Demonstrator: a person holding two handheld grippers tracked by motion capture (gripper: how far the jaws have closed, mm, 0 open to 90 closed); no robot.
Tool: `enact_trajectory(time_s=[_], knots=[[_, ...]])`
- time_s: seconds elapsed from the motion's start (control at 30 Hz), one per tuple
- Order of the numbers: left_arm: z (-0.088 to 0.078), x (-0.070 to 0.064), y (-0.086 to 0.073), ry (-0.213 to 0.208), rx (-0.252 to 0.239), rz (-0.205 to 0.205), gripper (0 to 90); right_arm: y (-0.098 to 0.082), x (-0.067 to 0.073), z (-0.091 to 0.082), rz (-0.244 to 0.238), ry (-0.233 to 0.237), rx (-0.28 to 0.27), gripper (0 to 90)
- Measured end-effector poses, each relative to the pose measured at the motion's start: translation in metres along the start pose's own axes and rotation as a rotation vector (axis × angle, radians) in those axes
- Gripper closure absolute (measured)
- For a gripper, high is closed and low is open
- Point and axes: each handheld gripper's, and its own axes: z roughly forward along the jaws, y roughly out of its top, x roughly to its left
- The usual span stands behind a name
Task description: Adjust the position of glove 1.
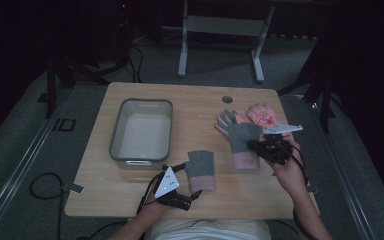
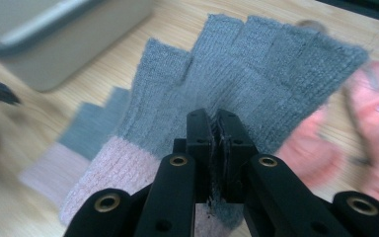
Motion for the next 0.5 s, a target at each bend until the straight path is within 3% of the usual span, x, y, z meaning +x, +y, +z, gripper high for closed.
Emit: enact_trajectory(time_s=[0.1, 0.13, 0.23, 0.27, 0.33, 0.5], knots=[[0.0, 0.0, 0.0, 0.003, -0.001, -0.001, 0.1, 0.005, 0.011, 0.009, -0.007, 0.025, -0.004, 85.5], [0.0, 0.0, 0.0, 0.003, -0.001, 0.0, 0.1, 0.008, 0.024, 0.021, -0.018, 0.05, 0.001, 85.5], [-0.001, 0.0, 0.0, 0.003, -0.004, 0.002, 0.1, 0.011, 0.042, 0.041, -0.029, 0.086, 0.018, 85.4], [-0.001, 0.0, 0.0, 0.003, -0.004, 0.002, 0.1, 0.011, 0.042, 0.041, -0.029, 0.086, 0.018, 85.4], [-0.001, 0.0, 0.0, 0.004, -0.007, 0.004, 0.1, 0.011, 0.055, 0.058, -0.025, 0.11, 0.039, 85.4], [-0.002, 0.0, -0.001, -0.001, -0.018, 0.003, 0.1, 0.003, 0.072, 0.084, -0.023, 0.146, 0.087, 85.4]])
